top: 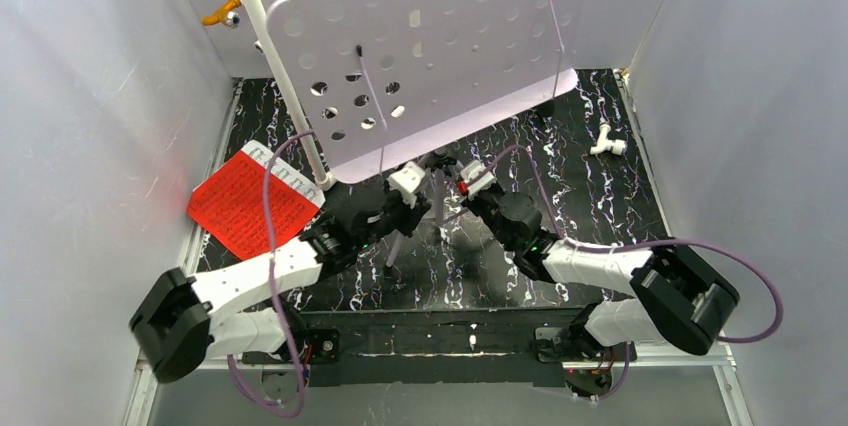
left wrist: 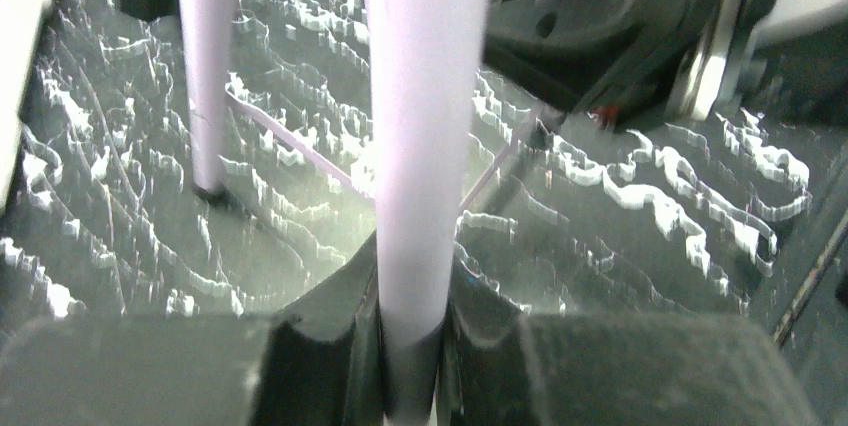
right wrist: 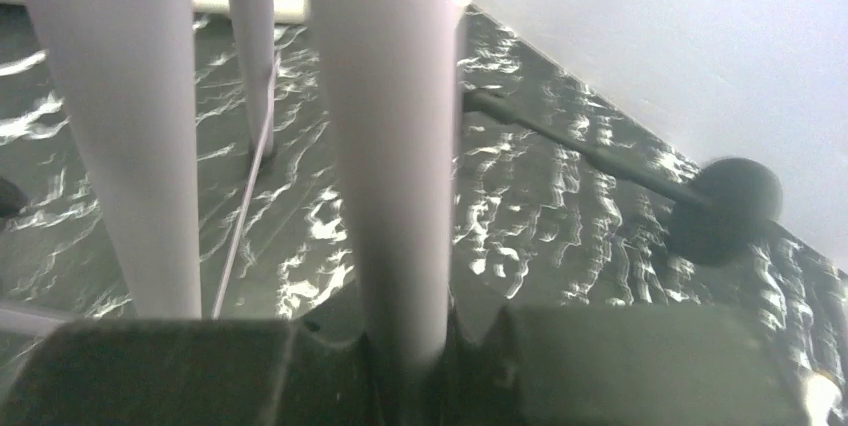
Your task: Set up the instrument practice props
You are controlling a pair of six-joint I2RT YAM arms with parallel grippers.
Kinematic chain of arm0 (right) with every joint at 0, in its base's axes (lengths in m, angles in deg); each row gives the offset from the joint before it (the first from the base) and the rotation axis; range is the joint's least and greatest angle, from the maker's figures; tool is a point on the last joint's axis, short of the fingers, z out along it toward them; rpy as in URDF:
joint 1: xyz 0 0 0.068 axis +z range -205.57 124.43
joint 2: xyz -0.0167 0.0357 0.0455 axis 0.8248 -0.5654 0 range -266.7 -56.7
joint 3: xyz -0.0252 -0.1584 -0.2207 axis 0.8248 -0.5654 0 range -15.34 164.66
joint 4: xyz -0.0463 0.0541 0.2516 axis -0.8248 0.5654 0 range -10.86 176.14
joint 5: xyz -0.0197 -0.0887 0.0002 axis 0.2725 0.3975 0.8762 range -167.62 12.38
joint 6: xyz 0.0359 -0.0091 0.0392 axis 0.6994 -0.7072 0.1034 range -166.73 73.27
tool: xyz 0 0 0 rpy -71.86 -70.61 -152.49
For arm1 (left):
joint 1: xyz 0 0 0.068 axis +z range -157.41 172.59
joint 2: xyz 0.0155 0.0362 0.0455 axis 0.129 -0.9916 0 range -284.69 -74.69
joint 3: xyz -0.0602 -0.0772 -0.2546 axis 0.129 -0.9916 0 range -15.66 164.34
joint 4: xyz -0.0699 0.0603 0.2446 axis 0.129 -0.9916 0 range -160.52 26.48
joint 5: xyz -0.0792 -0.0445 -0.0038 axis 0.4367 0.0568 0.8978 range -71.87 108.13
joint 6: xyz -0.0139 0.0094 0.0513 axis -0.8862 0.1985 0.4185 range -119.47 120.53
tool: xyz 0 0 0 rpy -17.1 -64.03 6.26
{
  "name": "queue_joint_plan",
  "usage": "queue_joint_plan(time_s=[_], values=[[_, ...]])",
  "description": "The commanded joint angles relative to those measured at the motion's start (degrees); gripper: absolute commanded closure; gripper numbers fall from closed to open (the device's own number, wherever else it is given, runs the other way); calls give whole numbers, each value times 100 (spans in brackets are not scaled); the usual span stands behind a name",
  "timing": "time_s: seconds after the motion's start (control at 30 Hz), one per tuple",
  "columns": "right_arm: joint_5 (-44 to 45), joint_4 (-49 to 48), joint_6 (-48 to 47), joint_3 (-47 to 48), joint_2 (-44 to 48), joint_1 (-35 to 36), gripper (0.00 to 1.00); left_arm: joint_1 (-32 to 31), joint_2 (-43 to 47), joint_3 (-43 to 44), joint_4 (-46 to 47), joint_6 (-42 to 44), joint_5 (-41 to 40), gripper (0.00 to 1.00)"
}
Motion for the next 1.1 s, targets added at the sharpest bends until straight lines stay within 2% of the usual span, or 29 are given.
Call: queue_joint_plan(time_s=[0.0, 0.1, 0.23, 0.37, 0.5, 0.6, 0.67, 0.77, 0.87, 1.07], values=[[729, 435, 120, -497, 1016, -1918, 99, 804, 1417, -750, -1867, -115, -1752, 100], [1031, 569, 137, -625, 1038, -1939, 99, 853, 1271, -639, -2303, -340, -2173, 100], [934, 844, 524, -808, 1148, -1880, 99, 862, 1270, -832, -2254, -534, -2314, 100], [1437, 555, 1028, -1475, 1583, -1925, 99, 714, 1055, -1289, -1712, -874, -1936, 100], [791, 943, 1292, -1680, 1687, -1969, 99, 277, 403, -1142, -1611, -700, -1940, 100], [780, 987, 1428, -1829, 1941, -1957, 99, 236, 202, -973, -1636, -844, -1706, 100], [794, 1148, 1378, -1771, 1987, -1956, 99, 231, 106, -1172, -1266, -888, -1552, 100], [1418, 1520, 1470, -1626, 1787, -1964, 99, 284, -383, -1188, -1094, -853, -1153, 100], [1939, 1787, 1660, -1545, 1445, -1965, 99, 302, -943, -957, -1252, -940, -1202, 100], [2047, 1661, 1731, -1662, 1175, -1851, 99, 337, -1122, -1151, -799, -951, -1045, 100]])
